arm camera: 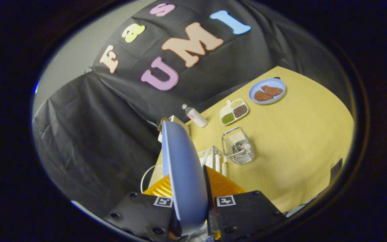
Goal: Take the plate from the dish rack, then take the spoon from the basket and place it into the plate.
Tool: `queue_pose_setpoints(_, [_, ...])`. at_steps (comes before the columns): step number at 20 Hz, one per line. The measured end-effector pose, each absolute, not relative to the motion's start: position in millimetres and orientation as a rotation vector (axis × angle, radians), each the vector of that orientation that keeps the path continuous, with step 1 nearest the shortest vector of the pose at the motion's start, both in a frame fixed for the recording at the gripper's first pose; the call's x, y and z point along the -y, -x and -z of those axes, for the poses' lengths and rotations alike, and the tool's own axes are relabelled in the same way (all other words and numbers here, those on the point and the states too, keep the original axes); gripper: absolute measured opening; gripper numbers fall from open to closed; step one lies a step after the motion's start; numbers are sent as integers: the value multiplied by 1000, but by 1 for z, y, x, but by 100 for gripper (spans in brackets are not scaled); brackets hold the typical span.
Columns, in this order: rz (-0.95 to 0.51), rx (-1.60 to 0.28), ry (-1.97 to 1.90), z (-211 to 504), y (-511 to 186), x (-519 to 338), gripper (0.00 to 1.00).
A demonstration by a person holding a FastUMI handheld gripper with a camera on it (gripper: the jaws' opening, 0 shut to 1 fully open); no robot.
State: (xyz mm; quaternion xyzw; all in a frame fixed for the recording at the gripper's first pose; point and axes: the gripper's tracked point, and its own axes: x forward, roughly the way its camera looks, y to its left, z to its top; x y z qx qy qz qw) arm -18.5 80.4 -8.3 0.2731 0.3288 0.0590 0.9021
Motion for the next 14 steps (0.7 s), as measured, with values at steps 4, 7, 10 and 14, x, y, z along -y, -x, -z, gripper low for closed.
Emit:
queue_pose_setpoints(4, [-36,-574,-566,6,47,-7,32])
queue_pose_setpoints(7, [30,-573,-512,32,77,30,32])
queue_pose_setpoints(10, [68,-580,-509,64,102,44,32])
queue_pose_setpoints(14, [73,-575,-589,105,115,45,32])
